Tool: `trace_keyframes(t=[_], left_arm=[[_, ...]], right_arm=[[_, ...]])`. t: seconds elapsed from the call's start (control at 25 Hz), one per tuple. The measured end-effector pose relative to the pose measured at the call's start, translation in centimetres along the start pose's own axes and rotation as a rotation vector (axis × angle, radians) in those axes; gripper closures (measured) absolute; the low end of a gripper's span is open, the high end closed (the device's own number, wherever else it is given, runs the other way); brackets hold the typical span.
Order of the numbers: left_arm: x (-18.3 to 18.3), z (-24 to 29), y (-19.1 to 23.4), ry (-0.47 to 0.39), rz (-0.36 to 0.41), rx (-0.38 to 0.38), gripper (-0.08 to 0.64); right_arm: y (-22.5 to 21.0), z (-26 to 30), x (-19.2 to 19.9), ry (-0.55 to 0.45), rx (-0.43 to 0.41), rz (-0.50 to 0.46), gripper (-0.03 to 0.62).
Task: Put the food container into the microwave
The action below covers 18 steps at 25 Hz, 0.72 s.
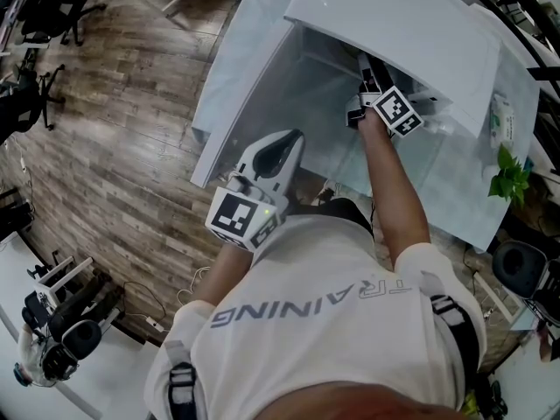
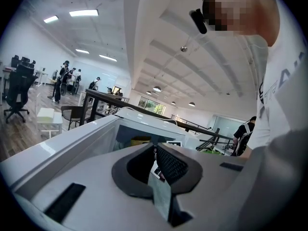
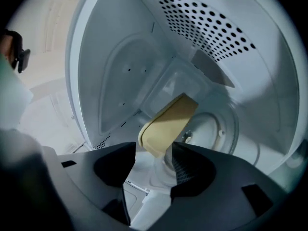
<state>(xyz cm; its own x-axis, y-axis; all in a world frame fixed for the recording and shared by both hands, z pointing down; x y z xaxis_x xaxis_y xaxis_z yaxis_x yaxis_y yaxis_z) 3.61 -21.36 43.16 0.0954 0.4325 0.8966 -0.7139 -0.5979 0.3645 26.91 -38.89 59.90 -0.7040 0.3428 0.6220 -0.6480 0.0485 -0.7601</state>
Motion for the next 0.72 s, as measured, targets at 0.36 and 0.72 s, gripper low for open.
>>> trace_keyframes(t=[0.36, 0.72], left_arm=[[0.2, -0.3, 0.0, -0.012, -0.011, -0.006, 0.515], [0.7, -0.4, -0.1, -0.011, -0.038, -0.019, 0.515]], right_arm=[[-0.2, -0.2, 0.5, 0.087, 0.037, -0.142, 0.325], [-0.6, -0.2, 1.3, 0.215, 0.166, -0.316, 0.394]])
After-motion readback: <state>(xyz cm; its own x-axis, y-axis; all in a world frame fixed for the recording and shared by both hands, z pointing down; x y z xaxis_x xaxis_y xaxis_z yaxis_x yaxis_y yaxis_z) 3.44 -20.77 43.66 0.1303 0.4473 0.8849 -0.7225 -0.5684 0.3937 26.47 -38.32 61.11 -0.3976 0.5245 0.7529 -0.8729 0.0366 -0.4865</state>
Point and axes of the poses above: the fingertips, and each gripper's own axes: z forward along the fingers, y to its left, x out of its underside, the point moved 7 cm from there along -z, backward along the fingers, and after that the axes turned 3 degrees about x, right-handed, at the moved point
